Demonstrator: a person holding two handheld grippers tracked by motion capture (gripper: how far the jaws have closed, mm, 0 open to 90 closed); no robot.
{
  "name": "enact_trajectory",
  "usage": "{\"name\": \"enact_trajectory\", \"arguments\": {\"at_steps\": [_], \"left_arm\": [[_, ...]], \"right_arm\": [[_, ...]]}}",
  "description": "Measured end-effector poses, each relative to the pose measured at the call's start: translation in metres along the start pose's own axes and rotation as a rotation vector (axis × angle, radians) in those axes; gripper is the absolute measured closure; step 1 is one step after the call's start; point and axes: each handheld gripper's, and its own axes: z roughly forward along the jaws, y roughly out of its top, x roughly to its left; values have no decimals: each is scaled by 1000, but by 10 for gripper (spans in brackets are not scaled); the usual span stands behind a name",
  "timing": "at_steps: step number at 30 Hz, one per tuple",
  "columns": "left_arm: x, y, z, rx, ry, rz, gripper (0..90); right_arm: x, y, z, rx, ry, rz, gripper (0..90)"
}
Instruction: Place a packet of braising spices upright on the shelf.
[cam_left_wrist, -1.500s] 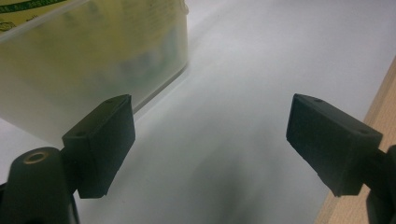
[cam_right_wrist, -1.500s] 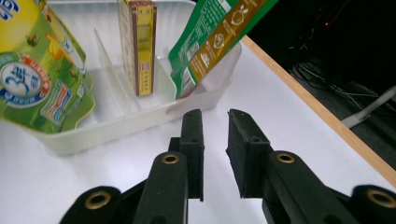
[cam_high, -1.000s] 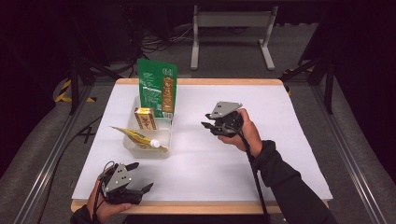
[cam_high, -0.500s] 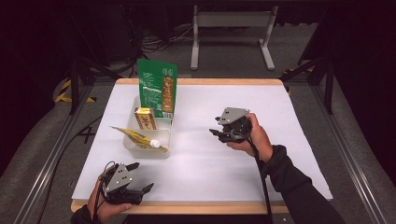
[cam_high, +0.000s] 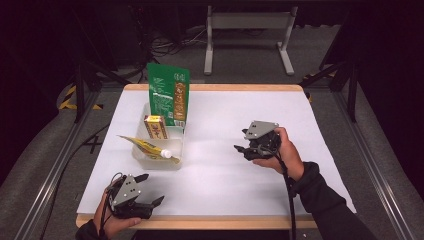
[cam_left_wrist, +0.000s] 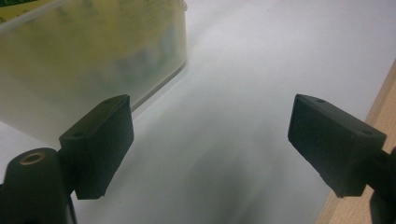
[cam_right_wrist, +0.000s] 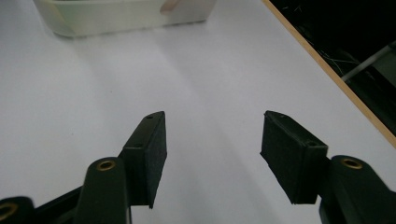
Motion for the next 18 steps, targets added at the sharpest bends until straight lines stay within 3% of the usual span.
{"name": "enact_trajectory", "arguments": {"at_steps": [12, 18], "left_arm": [[0, 1, 2, 4, 1, 3, 147], [0, 1, 3, 8, 1, 5, 146]], "right_arm": [[-4, -29, -17, -4, -3, 64, 326], [0, -43, -25, 13, -25, 59, 295]]}}
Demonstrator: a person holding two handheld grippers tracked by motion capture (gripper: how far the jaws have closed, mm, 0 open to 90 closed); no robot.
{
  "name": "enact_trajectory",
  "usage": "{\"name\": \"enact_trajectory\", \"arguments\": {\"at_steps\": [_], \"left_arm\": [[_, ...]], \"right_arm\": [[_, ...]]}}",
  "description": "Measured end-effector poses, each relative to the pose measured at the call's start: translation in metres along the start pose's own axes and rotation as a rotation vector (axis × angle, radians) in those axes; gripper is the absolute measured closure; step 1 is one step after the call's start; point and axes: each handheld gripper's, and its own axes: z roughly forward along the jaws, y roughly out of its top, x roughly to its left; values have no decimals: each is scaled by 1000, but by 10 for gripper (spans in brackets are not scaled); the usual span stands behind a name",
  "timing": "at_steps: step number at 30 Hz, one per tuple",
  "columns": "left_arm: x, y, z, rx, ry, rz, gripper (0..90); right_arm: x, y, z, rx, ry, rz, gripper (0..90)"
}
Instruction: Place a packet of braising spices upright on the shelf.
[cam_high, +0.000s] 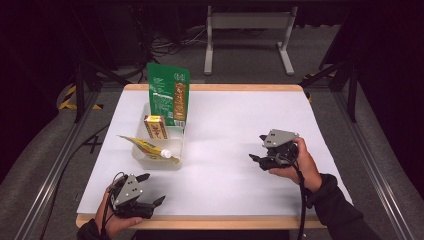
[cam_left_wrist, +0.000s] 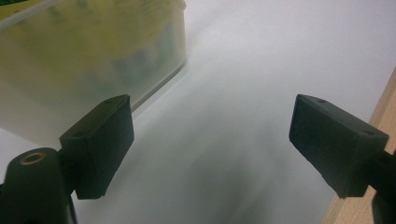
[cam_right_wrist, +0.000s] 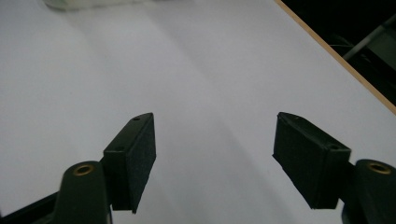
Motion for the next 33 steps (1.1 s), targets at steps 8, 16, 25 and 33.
{"name": "enact_trajectory", "arguments": {"at_steps": [8, 16, 25, 33], "left_arm": [[0, 0, 0, -1, -1, 0, 145], [0, 0, 0, 0, 1, 2, 144], [0, 0, 0, 1, 2, 4, 144], [0, 0, 0, 0, 1, 3, 143]], "right_arm": [[4, -13, -6, 9, -20, -11, 258], [6, -26, -13, 9, -34, -1, 221], [4, -43, -21, 5, -50, 39, 203], [1, -60, -30, -7, -60, 65, 192]]}}
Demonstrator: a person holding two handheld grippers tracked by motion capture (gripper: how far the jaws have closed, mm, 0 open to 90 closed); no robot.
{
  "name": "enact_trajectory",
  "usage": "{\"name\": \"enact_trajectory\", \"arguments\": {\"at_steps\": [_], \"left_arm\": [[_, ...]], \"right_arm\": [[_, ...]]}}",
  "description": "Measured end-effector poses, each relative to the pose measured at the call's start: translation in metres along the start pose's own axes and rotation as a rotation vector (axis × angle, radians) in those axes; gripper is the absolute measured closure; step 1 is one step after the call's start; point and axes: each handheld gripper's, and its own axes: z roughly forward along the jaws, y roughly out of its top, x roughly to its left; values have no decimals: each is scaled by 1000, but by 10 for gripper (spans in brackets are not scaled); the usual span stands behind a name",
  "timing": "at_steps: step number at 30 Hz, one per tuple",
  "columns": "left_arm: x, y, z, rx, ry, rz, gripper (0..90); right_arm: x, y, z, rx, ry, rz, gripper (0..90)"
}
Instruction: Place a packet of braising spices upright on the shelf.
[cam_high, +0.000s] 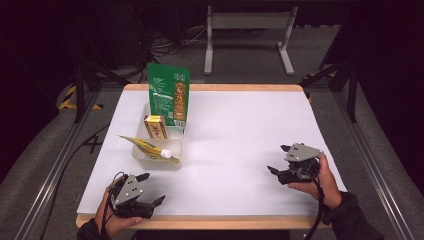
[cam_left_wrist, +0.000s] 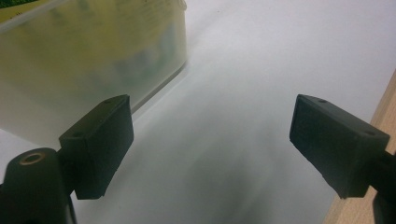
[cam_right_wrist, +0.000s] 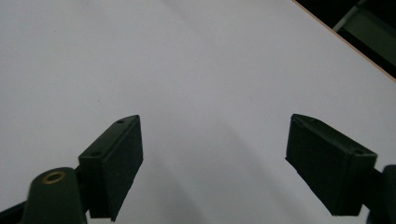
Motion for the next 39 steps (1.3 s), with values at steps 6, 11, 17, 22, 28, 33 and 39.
{"name": "enact_trajectory", "arguments": {"at_steps": [6, 11, 17, 22, 28, 33, 39], "left_arm": [[0, 0, 0, -2, 1, 0, 143], [1, 1, -1, -11, 9, 0, 144], [3, 2, -1, -19, 12, 0, 143], [5, 3, -2, -25, 18, -2, 143], [6, 3, -3, -30, 21, -16, 143], [6, 1, -4, -19, 21, -27, 140], [6, 1, -5, -32, 25, -24, 139]], "right_arm": [[-3, -14, -8, -7, -15, 26, 187], [-6, -25, -16, -15, -30, 58, 183], [-7, -37, -23, -19, -38, 88, 180], [-5, -51, -32, -23, -47, 111, 177], [-6, -69, -46, -38, -73, 154, 174], [-6, -89, -57, -52, -87, 212, 171], [-3, -103, -66, -71, -122, 259, 161]]}}
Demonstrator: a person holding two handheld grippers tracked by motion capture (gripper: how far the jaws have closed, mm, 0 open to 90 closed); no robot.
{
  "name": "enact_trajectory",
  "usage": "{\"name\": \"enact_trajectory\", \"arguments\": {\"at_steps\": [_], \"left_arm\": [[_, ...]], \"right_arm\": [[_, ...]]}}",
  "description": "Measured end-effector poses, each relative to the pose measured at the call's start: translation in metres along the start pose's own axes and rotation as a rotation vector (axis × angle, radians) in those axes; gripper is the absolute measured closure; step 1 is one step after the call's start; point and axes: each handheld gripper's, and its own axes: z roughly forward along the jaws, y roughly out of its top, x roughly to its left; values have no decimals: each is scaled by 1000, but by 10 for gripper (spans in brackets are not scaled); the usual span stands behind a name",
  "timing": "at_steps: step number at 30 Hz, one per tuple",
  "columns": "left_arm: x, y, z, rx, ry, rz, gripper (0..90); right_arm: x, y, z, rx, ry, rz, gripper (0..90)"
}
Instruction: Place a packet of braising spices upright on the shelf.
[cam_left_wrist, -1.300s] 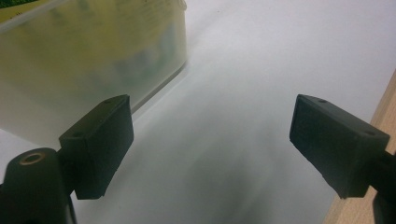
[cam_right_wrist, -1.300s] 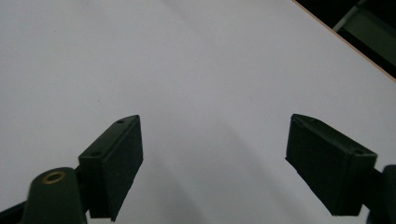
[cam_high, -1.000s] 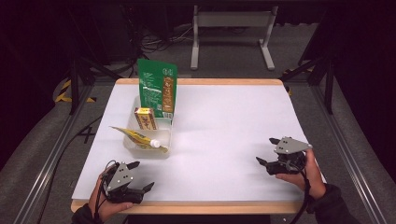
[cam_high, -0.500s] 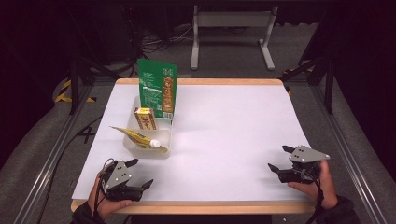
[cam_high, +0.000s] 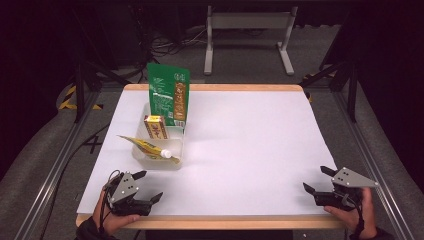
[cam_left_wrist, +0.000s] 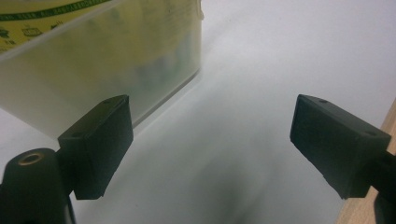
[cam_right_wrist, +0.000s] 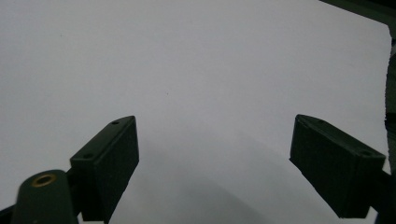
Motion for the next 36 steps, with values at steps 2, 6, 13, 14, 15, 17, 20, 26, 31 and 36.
{"name": "enact_trajectory", "arguments": {"at_steps": [2, 6, 13, 14, 15, 17, 20, 26, 31, 36], "left_arm": [[0, 0, 0, 0, 2, 2, 139], [2, 0, 1, 3, 6, -2, 138], [0, 0, 1, 1, -3, 7, 138], [0, -1, 0, -1, -3, 6, 137], [0, -1, -1, -11, -3, 5, 138], [0, -1, -1, -5, -6, 6, 138], [0, -1, -1, -12, -5, 7, 138], [0, -1, 1, -2, -7, 8, 138], [0, -1, 2, 2, -6, 11, 138], [1, -1, 1, 1, -6, 9, 137]], "right_arm": [[2, -4, -1, 7, -8, -8, 161], [4, -6, -2, 2, -6, -5, 161], [5, -5, -1, -9, -15, -10, 159], [6, -4, -1, -7, -17, -14, 159], [7, -4, -2, -10, -22, -18, 159], [7, -3, -2, -17, -28, -13, 158], [7, -3, -3, -20, -30, -12, 158], [5, -3, -2, -25, -32, -7, 155], [5, -2, -2, -26, -33, -6, 155], [6, -1, -1, -25, -33, -11, 154]]}}
